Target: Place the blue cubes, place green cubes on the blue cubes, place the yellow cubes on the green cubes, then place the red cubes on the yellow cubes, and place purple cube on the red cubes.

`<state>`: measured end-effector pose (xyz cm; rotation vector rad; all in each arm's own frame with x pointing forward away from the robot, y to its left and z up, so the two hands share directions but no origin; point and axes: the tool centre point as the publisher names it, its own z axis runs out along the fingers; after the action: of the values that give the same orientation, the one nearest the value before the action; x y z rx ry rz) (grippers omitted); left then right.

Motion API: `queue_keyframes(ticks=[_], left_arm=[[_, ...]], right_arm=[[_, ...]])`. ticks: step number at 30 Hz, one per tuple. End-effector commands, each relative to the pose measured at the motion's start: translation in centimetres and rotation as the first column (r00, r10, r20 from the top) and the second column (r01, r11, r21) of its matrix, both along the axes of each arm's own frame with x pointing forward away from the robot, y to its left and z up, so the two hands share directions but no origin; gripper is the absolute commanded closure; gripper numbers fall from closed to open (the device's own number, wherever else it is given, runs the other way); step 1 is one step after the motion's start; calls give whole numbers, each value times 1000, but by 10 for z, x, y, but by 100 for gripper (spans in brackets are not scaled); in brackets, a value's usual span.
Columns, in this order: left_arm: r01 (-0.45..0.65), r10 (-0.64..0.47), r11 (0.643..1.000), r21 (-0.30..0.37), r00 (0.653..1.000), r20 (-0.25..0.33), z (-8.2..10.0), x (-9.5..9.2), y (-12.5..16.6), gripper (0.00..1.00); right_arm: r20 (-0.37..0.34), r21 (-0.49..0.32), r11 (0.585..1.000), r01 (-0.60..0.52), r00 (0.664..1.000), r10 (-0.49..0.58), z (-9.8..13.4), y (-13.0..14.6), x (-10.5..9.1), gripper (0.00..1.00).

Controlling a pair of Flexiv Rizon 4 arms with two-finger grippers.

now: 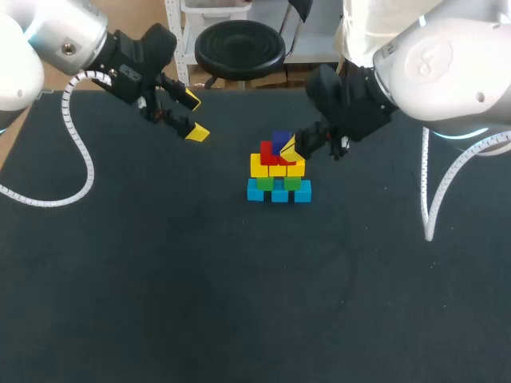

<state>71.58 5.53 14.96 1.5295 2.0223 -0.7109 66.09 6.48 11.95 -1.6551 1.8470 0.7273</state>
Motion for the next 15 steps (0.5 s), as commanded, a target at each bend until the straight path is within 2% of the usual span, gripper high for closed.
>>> queue_keyframes(ticks=[1,15], left_arm=[[2,-2,1000,-5,1000,3,-1,-1,1,0],[2,-2,1000,-5,1000,3,-1,-1,1,0]], right_arm=[[-3,-3,1000,-8,1000,8,1,1,4,100],[3,-9,1000,-9,1000,9,0,1,8,100]])
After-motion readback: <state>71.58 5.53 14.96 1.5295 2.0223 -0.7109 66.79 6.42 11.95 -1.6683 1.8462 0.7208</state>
